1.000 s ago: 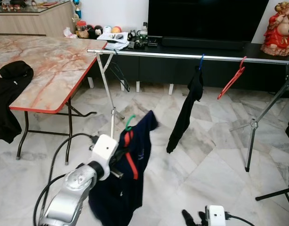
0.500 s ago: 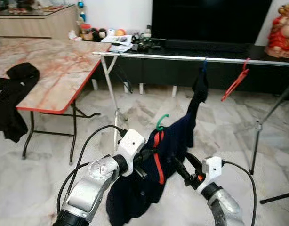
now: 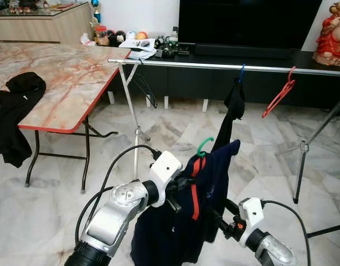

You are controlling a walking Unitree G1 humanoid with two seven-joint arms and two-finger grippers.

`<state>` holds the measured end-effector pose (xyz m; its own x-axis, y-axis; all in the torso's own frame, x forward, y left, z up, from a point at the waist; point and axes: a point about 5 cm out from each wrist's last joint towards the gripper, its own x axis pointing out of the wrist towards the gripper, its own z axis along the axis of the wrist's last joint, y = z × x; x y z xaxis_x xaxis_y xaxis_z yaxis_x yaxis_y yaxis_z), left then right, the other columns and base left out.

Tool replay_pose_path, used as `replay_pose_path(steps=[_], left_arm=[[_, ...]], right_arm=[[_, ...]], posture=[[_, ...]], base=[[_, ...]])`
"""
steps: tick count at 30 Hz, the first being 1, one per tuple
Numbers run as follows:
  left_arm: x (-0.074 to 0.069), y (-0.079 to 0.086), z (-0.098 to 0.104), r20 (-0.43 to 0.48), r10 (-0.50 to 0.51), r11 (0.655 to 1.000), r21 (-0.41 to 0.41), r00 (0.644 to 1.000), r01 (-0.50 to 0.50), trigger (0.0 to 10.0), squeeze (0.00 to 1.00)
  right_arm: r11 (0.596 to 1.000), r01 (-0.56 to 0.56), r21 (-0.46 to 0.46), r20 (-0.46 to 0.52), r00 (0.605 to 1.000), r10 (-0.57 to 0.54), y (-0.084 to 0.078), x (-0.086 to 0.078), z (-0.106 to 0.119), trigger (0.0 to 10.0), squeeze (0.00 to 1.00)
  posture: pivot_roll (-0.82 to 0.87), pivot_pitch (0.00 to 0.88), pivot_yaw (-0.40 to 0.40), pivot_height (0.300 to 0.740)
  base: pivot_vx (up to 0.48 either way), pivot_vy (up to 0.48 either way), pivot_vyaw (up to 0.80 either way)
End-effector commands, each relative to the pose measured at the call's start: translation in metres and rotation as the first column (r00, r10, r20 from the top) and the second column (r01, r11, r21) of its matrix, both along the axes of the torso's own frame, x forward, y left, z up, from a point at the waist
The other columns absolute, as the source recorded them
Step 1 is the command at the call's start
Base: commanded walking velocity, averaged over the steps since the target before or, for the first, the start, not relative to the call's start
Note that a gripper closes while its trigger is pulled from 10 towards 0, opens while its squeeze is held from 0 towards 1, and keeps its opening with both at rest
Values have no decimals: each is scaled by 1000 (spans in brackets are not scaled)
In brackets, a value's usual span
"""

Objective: Hang hanger

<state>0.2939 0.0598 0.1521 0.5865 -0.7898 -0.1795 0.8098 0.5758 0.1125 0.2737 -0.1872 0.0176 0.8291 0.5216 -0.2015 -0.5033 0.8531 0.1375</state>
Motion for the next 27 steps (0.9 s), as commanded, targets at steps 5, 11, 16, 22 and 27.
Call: replay_pose_path(steps=[5,11,16,22,27], left_arm=[[-8,-5,15,42,-65,998,-19,997,66,10000,0],[-17,-16,16,32,-133,990,-31,991,134,10000,0],[-22,-22,17,28,-164,986,-37,986,165,10000,0],[-26,-23,20,28,-192,980,-36,981,193,10000,0],[-22,-17,16,23,-159,987,-12,987,159,10000,0]], right_arm=[[999,35,-2,12,999,-35,3,9,4,10000,0],[1000,4,29,-15,1000,-4,12,13,4,10000,0],[999,32,-13,2,999,-32,12,19,8,10000,0],[994,107,-31,20,994,-106,7,25,11,10000,0],[991,135,-11,30,990,-135,6,26,13,0,0]], posture=[[54,28,3,740],[59,30,2,740],[61,28,3,740],[66,26,3,740],[64,26,4,740]], base=[[0,0,0],[0,0,0],[0,0,0],[0,0,0],[0,0,0]])
